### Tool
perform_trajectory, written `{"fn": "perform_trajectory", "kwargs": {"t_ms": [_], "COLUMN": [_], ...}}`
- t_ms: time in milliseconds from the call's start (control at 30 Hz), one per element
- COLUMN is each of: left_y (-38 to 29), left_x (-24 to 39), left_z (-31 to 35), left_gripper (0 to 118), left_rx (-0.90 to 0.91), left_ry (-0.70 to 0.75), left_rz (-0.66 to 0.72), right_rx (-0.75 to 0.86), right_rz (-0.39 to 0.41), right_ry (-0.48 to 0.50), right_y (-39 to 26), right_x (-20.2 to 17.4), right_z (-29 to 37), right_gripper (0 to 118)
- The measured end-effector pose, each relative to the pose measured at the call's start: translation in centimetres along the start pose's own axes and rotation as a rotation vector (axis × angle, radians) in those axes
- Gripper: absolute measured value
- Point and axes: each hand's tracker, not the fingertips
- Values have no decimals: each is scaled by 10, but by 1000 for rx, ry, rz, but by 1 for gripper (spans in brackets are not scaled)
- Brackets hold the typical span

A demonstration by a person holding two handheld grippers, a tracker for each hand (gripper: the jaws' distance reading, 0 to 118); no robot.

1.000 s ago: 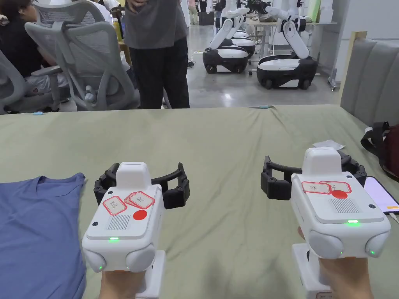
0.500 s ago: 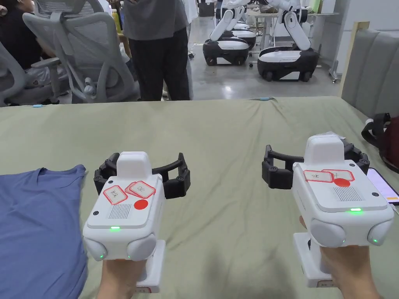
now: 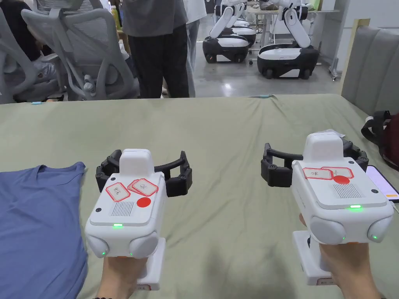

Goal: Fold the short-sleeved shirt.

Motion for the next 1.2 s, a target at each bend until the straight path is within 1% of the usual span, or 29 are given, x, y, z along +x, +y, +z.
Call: {"fn": "perform_trajectory", "kwargs": {"t_ms": [233,433,867,1200], "left_y": [-1,-2,-3,-6], "left_x": [1,2,4,2], "left_z": [0,-1,-2,-2], "left_gripper": [118,118,118,117], "left_rx": [-1,-12,-16,-35], "left_ry": [-1,-1,-11,14], "left_rz": [-7,-8,-5,-7], "right_rx": [0,-9,-21,-32], "right_rz": [-4,-24,-19,-17], "right_ry": [-10,-33,-19,-20], "right_y": [-1,-2,-4,-5], "right_x": [1,4,4,4], "right_z": [-1,-1,-1,1], "right_gripper": [118,118,118,118]}}
